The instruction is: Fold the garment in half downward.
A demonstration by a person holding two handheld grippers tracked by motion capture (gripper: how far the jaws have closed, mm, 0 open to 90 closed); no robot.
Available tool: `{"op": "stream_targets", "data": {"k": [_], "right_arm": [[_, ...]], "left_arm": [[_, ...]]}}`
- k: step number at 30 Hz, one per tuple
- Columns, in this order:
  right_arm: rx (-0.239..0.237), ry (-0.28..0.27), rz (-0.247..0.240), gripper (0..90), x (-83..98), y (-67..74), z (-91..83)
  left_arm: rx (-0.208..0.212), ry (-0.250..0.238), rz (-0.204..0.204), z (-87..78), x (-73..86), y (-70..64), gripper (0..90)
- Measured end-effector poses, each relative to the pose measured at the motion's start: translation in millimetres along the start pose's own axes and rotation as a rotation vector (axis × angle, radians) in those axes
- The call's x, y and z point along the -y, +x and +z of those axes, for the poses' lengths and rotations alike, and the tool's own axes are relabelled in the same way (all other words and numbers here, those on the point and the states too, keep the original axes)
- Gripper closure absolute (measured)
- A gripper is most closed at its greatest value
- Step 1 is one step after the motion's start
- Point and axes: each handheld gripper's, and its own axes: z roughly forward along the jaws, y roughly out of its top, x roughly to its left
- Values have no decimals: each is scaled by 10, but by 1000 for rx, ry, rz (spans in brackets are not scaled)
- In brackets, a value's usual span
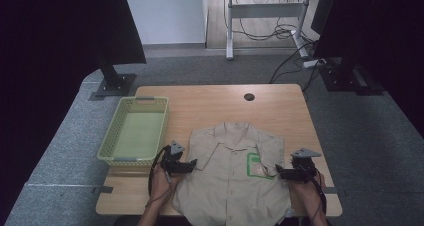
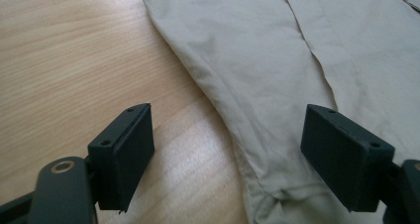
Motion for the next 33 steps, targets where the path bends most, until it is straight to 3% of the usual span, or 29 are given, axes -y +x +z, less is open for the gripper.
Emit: {"op": "stream_targets", "data": {"k": [9, 24, 28, 30, 33], "right_arm": [[-6, -9, -7, 181, 131, 106, -123], [-69, 20, -67, 195, 336, 284, -381], [-77, 29, -73, 195, 327, 288, -383], [-90, 34, -69, 211, 312, 279, -383], [-107, 12, -54, 193, 258, 252, -376]], "left_arm": [[9, -1, 7, -145, 131, -109, 213], [44, -2, 35, -490, 447, -360, 220], [80, 1, 12, -480, 412, -297, 219], [91, 7, -12, -463, 346, -250, 225], [96, -16, -9, -455, 198, -200, 226]]}}
